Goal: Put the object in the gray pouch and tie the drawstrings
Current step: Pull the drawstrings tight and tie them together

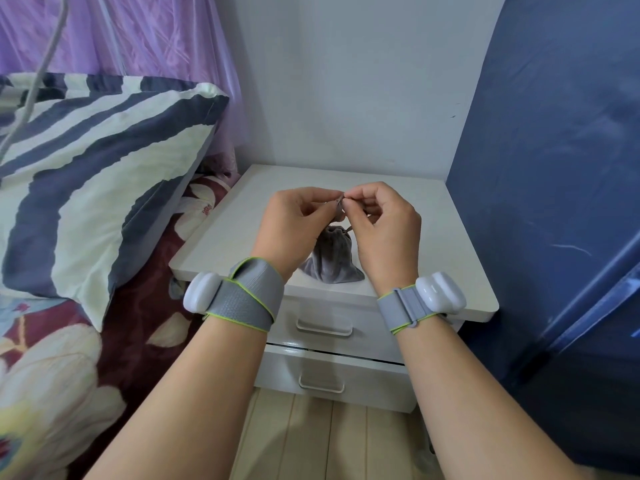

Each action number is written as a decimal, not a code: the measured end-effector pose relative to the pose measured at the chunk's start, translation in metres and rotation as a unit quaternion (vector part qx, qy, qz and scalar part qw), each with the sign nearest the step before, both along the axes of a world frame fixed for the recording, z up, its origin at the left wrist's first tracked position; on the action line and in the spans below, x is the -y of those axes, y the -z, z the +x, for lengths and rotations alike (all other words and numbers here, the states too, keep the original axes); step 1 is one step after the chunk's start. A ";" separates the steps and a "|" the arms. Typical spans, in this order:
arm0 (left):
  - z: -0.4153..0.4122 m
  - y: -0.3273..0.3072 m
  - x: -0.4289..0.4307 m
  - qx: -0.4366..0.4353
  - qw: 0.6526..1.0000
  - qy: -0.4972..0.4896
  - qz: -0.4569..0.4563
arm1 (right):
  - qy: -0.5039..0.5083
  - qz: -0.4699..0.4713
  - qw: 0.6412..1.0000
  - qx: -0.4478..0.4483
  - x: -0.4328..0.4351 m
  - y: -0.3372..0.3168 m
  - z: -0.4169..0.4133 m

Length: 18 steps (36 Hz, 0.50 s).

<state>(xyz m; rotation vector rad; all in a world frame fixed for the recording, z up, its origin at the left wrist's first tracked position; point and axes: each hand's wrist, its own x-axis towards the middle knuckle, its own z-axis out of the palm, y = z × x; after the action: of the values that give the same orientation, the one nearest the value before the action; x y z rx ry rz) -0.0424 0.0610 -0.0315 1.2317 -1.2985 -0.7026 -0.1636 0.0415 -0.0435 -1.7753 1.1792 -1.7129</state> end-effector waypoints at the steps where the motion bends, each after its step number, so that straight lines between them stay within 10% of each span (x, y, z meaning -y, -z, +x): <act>1: 0.000 0.000 0.000 -0.001 1.000 -0.005 -0.004 | 0.002 0.000 1.000 0.000 0.001 0.001 0.000; 18: 0.010 -0.001 0.002 -0.082 0.990 -0.105 0.049 | -0.090 0.171 0.968 0.162 0.007 -0.001 -0.012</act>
<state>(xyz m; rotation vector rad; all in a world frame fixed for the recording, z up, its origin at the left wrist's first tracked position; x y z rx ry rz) -0.0320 0.0592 -0.0310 1.3383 -0.9936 -0.7050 -0.1760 0.0342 -0.0428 -1.2976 1.0583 -1.5145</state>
